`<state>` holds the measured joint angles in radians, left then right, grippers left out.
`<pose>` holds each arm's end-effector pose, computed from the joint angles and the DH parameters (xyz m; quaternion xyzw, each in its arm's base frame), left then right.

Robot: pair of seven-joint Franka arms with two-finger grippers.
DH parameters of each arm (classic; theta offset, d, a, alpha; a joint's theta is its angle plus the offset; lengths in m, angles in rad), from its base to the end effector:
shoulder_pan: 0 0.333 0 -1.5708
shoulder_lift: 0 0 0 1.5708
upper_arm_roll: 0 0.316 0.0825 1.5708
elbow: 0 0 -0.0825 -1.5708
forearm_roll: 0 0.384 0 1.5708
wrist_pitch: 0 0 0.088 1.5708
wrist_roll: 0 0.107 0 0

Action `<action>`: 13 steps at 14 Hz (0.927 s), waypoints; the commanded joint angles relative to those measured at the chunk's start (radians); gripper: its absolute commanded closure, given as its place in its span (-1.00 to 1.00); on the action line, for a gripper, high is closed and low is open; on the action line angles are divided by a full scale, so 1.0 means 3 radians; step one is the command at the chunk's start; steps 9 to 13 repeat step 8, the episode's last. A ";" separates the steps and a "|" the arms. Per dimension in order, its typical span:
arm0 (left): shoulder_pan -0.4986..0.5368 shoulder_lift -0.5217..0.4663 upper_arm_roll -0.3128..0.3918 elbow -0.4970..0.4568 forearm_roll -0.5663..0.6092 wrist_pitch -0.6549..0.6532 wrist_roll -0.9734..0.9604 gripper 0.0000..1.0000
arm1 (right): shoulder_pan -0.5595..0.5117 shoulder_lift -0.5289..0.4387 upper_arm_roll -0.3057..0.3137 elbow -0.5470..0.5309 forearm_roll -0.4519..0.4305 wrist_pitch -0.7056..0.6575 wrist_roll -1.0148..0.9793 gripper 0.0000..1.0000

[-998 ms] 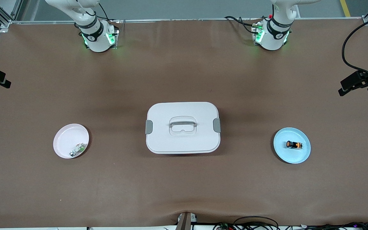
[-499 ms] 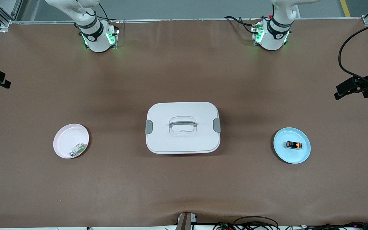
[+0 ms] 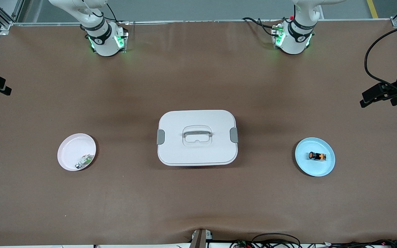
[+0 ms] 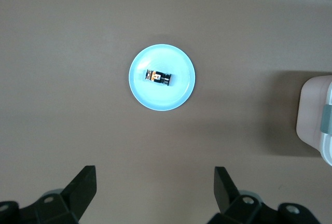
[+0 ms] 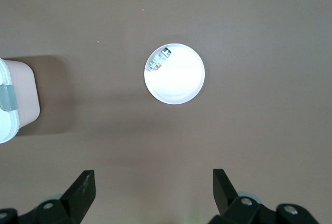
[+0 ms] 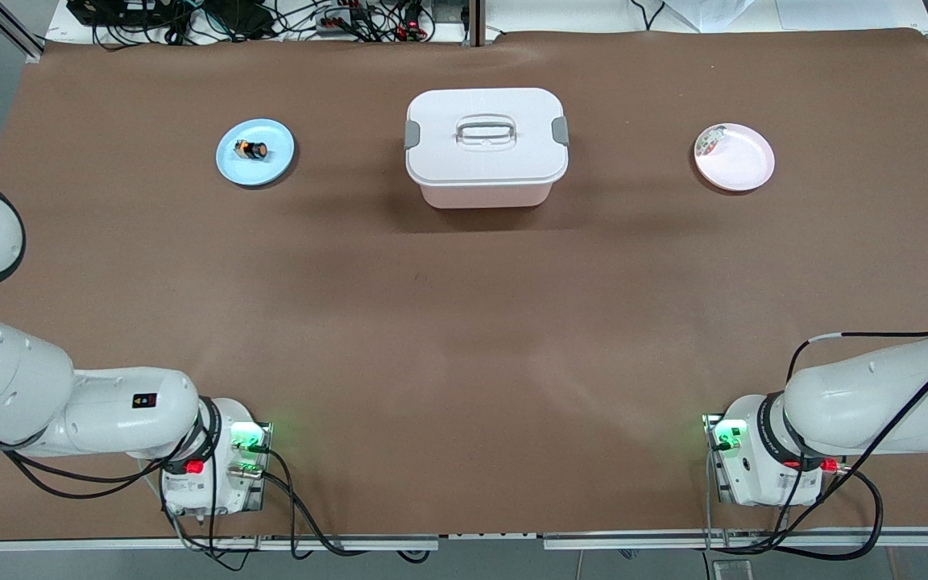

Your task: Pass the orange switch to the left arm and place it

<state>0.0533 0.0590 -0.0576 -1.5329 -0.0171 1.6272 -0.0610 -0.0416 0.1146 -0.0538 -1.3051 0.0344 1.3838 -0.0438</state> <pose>0.5783 -0.0032 0.6142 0.9994 0.0288 0.0174 0.0108 0.5674 -0.0478 0.6669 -0.9995 0.0228 0.0169 0.0151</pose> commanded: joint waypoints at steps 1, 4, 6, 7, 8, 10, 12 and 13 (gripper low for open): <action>0.0006 -0.0007 -0.0013 0.0042 0.0036 -0.0045 0.0060 -1.00 | -0.0045 -0.0029 0.0036 -0.0026 0.0003 0.0025 0.0049 -1.00; 0.0011 -0.0007 -0.0013 0.0042 0.0031 -0.0045 0.0050 -1.00 | -0.0050 -0.0029 0.0036 -0.0026 0.0003 0.0020 0.0044 -1.00; 0.0011 -0.0002 -0.0013 0.0042 0.0031 -0.0045 0.0045 -1.00 | -0.0050 -0.0029 0.0036 -0.0026 0.0003 0.0025 0.0044 -1.00; 0.0011 -0.0007 -0.0013 0.0042 0.0036 -0.0045 0.0035 -1.00 | -0.0050 -0.0029 0.0036 -0.0026 0.0003 0.0025 0.0044 -1.00; 0.0011 -0.0007 -0.0013 0.0042 0.0031 -0.0045 0.0035 -1.00 | -0.0050 -0.0029 0.0036 -0.0026 0.0003 0.0025 0.0044 -1.00; 0.0011 -0.0007 -0.0013 0.0042 0.0031 -0.0045 0.0035 -1.00 | -0.0050 -0.0029 0.0036 -0.0026 0.0003 0.0025 0.0044 -1.00; 0.0011 -0.0007 -0.0013 0.0042 0.0031 -0.0045 0.0035 -1.00 | -0.0050 -0.0029 0.0036 -0.0026 0.0003 0.0025 0.0044 -1.00; 0.0011 -0.0007 -0.0013 0.0042 0.0031 -0.0045 0.0035 -1.00 | -0.0050 -0.0029 0.0036 -0.0026 0.0003 0.0025 0.0044 -1.00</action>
